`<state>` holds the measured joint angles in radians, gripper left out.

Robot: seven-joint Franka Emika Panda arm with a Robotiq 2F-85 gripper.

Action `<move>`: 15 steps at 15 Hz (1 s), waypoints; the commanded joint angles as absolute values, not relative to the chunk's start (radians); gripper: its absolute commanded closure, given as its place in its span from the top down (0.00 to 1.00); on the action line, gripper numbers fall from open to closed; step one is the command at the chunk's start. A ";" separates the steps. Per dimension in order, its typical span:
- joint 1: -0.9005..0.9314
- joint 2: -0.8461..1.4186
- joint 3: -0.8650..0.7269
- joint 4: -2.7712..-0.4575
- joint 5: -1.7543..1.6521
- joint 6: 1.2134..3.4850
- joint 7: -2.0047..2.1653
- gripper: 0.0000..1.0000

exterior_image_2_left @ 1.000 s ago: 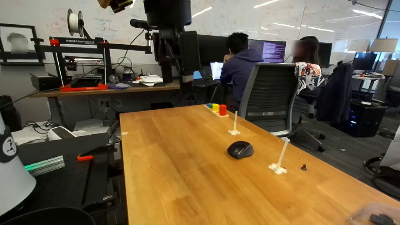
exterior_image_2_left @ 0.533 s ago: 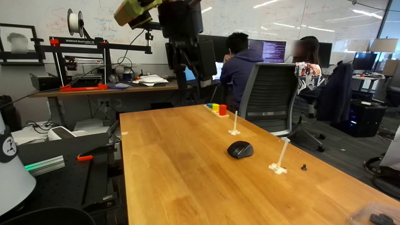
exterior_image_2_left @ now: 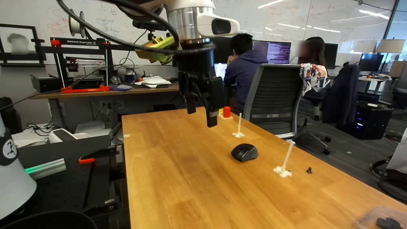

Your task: Left click on the mouse

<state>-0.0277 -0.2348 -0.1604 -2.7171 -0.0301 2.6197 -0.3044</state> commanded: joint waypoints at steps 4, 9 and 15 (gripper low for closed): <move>-0.039 0.041 -0.124 -2.549 -0.027 2.701 -0.244 1.00; -0.023 0.193 -0.109 -2.484 -0.167 2.901 -0.125 0.51; 0.071 0.361 -0.170 -2.405 -0.268 3.062 -0.006 0.05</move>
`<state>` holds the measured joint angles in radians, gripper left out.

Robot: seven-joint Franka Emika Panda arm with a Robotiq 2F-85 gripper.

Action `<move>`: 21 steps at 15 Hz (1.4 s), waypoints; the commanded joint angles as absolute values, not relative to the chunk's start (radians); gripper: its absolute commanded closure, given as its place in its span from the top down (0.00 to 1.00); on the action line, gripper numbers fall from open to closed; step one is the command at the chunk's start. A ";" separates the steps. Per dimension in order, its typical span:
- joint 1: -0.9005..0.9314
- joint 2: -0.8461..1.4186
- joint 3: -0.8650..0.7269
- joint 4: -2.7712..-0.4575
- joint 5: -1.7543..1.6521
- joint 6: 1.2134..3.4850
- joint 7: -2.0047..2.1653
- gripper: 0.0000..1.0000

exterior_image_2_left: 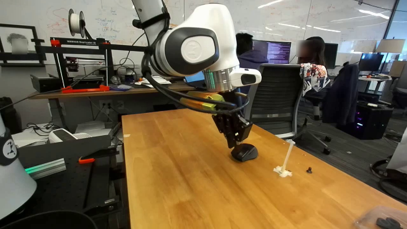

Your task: Left click on the mouse

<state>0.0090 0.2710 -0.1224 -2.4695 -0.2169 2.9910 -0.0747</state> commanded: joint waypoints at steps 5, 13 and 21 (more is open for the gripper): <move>0.181 0.478 -0.238 -2.339 -0.242 3.155 0.009 0.00; 0.223 0.568 -0.244 -2.265 -0.180 3.194 -0.007 0.00; 0.186 0.515 -0.210 -2.291 -0.162 3.152 -0.020 0.00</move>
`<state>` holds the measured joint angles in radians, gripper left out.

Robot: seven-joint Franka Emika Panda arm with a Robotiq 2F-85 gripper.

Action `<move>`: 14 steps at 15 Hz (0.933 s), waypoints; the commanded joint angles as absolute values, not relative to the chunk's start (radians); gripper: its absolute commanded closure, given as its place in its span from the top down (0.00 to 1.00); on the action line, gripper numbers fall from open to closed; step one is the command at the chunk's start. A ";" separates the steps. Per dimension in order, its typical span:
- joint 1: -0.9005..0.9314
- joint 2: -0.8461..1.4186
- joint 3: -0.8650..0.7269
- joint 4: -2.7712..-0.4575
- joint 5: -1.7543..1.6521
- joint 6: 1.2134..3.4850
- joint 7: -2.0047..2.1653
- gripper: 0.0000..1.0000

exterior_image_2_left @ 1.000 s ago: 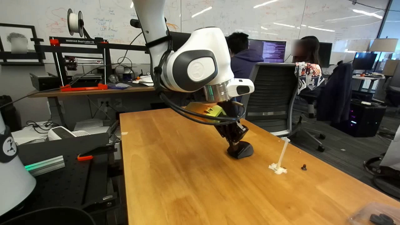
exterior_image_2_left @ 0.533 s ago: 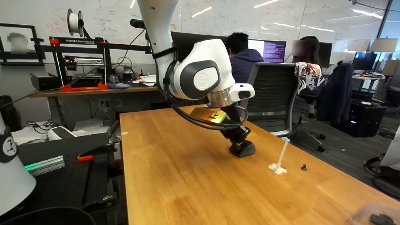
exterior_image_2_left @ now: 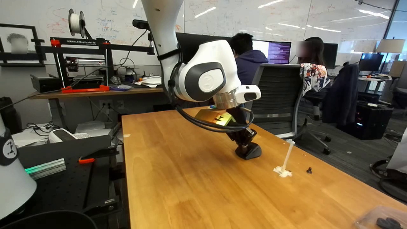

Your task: Left click on the mouse

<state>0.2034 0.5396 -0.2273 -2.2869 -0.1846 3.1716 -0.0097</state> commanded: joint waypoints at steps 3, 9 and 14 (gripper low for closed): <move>0.122 0.469 -0.154 -2.322 -0.145 3.101 -0.030 0.00; -0.018 0.302 -0.059 -2.392 -0.116 2.917 -0.067 0.00; -0.107 0.117 0.011 -2.417 0.018 2.669 -0.172 0.00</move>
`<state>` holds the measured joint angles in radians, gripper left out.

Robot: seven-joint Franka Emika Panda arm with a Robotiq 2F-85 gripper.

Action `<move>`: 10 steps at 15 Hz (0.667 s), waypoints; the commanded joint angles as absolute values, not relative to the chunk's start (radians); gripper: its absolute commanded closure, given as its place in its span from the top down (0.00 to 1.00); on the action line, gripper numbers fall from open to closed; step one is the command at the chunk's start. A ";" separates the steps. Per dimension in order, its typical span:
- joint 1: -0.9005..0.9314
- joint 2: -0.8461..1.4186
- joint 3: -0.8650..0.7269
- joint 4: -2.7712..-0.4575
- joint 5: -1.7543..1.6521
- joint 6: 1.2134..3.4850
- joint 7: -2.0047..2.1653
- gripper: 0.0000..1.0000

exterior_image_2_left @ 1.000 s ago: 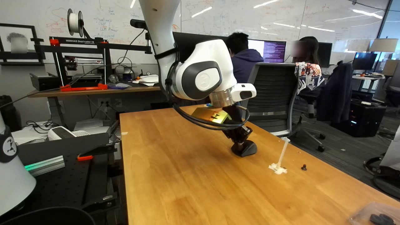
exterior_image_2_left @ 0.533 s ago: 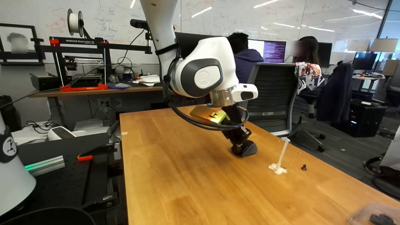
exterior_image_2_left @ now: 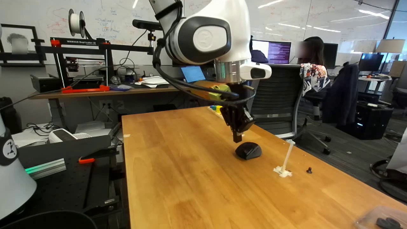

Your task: Left click on the mouse

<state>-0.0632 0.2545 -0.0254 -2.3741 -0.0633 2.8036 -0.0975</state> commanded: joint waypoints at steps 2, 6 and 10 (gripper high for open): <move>-0.105 0.047 -0.007 -2.410 0.052 2.546 -0.198 0.00; -0.093 -0.058 -0.044 -2.378 0.042 2.321 -0.203 0.01; -0.086 -0.128 -0.060 -2.348 0.024 2.159 -0.197 0.04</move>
